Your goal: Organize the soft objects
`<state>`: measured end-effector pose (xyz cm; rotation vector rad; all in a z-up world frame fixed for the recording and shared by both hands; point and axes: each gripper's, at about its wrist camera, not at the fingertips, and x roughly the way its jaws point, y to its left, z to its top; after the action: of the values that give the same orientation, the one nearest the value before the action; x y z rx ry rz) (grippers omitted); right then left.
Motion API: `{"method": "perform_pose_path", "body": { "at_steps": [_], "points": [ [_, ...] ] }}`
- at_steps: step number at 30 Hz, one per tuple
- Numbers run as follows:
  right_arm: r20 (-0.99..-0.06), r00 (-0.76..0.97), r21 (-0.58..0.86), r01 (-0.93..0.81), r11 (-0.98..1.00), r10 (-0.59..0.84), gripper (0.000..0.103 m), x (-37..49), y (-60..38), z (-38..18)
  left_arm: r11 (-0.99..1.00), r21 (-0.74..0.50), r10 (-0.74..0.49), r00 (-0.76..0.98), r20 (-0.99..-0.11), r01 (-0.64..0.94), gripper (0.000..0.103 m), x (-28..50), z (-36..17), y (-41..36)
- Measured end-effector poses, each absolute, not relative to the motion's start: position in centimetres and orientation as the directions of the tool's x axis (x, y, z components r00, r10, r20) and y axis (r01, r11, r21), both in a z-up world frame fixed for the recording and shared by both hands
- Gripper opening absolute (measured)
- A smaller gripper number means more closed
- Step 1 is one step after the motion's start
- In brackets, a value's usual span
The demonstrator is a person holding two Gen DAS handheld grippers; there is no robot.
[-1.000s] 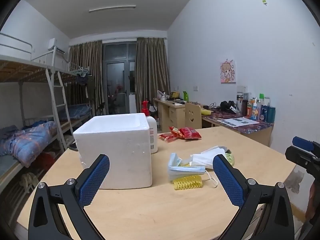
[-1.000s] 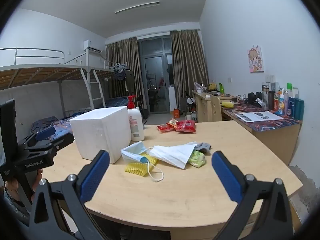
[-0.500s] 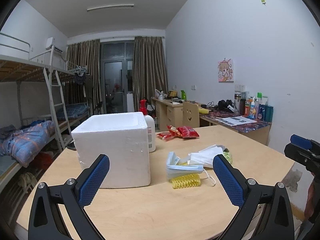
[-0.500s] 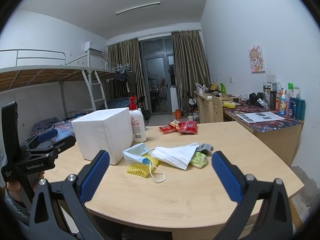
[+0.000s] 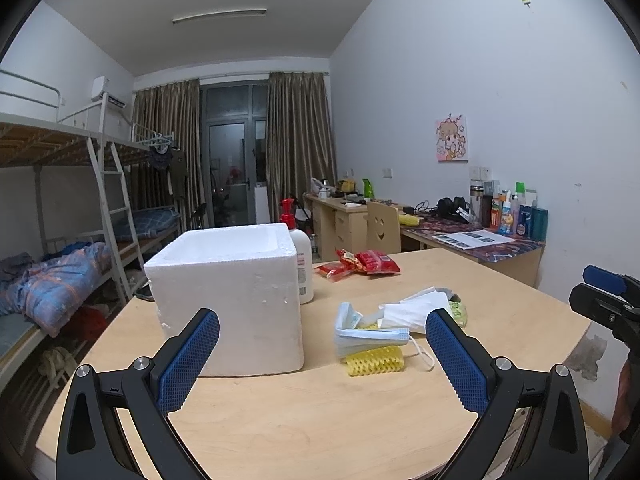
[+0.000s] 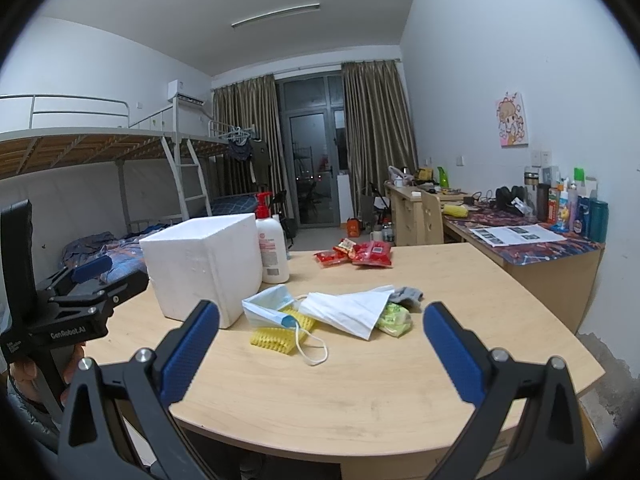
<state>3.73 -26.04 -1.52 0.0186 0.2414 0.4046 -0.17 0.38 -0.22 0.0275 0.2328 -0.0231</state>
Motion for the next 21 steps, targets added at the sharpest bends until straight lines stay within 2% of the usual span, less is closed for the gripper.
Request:
{"method": "perform_pose_path", "body": {
  "at_steps": [21],
  "points": [
    [-0.231, 0.89, 0.066, -0.388, 0.919, 0.392, 0.103, 3.64, -25.87, -1.31, 0.999, 0.031, -0.015, 0.974, -0.226, 0.023, 0.103, 0.05, -0.05, 0.3]
  ]
}}
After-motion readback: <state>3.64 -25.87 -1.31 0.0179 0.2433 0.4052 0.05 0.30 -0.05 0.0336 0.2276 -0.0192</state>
